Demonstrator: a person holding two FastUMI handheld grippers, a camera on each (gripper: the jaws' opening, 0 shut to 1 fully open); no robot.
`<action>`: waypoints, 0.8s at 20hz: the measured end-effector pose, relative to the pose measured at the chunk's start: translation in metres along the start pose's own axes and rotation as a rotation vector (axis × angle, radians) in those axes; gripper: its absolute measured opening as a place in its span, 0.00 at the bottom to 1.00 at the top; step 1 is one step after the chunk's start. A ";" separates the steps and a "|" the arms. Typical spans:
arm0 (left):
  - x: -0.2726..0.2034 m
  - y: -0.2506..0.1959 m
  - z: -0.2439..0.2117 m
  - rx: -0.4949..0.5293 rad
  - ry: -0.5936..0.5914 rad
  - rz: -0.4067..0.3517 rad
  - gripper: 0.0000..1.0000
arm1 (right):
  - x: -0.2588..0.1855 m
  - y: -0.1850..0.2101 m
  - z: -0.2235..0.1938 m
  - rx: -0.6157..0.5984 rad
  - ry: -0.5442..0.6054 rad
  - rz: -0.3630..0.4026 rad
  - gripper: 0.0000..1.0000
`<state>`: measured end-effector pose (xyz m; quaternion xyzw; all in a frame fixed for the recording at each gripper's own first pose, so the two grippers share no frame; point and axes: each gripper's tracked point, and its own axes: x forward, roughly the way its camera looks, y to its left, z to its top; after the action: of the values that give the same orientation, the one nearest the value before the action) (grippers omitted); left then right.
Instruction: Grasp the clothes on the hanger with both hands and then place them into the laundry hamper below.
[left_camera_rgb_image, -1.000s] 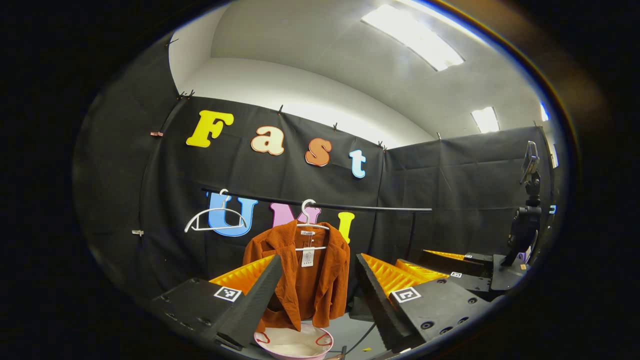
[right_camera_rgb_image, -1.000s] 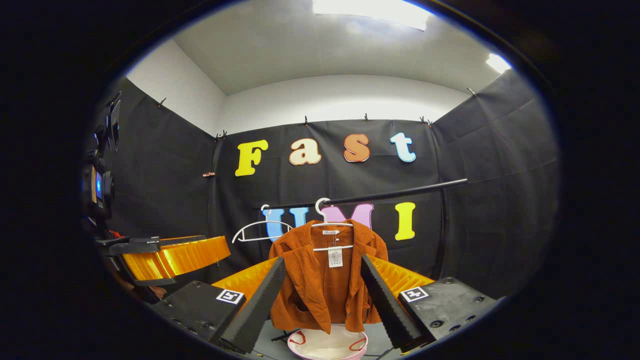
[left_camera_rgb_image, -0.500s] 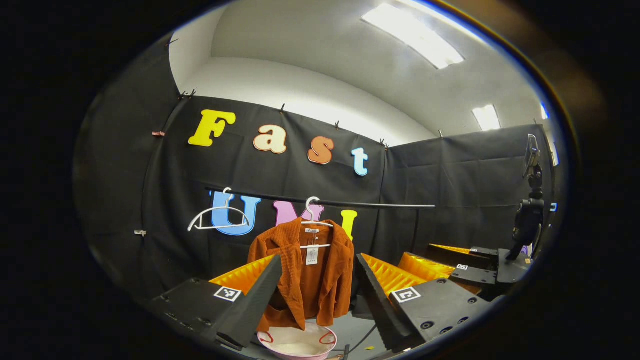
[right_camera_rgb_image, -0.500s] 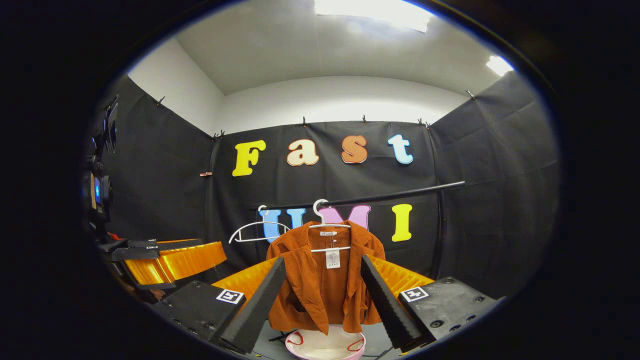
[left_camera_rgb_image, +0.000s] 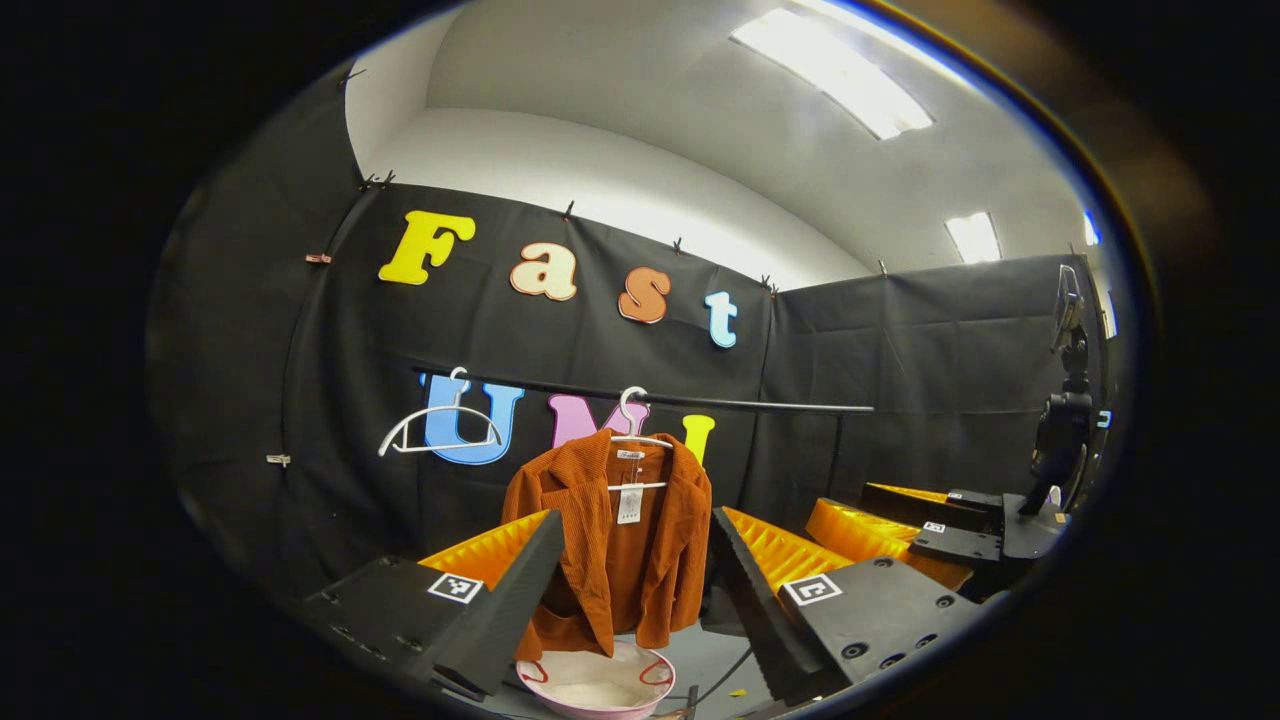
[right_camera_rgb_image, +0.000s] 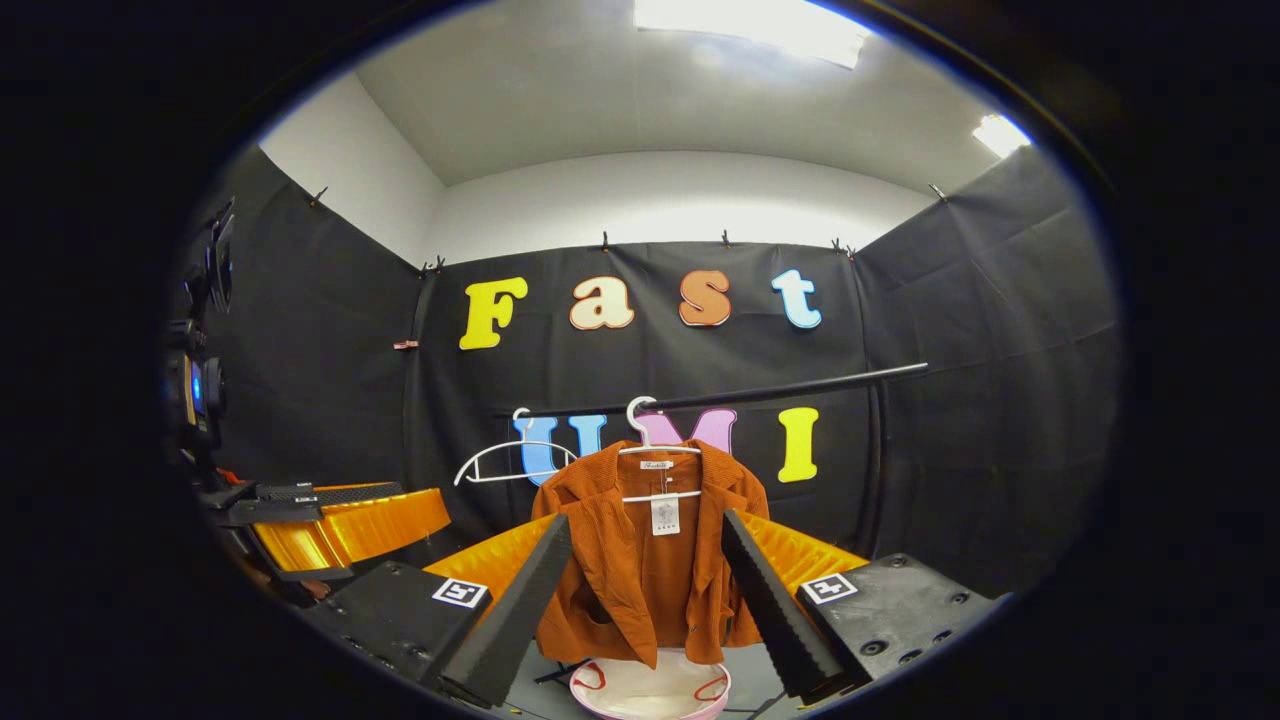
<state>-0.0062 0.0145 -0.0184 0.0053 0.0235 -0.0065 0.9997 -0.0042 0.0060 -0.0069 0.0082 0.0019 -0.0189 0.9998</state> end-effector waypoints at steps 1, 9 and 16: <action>0.000 0.000 -0.003 0.000 0.006 -0.005 0.93 | -0.001 0.001 -0.002 -0.002 0.003 -0.007 1.00; 0.000 0.014 -0.015 -0.010 0.038 -0.054 0.93 | -0.003 0.004 -0.018 -0.016 0.028 -0.074 0.98; 0.025 0.027 -0.042 -0.037 0.098 -0.047 0.93 | 0.017 -0.020 -0.046 -0.059 0.077 -0.137 0.98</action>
<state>0.0174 0.0421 -0.0616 -0.0132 0.0728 -0.0295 0.9968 0.0118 -0.0136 -0.0529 -0.0209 0.0413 -0.0867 0.9952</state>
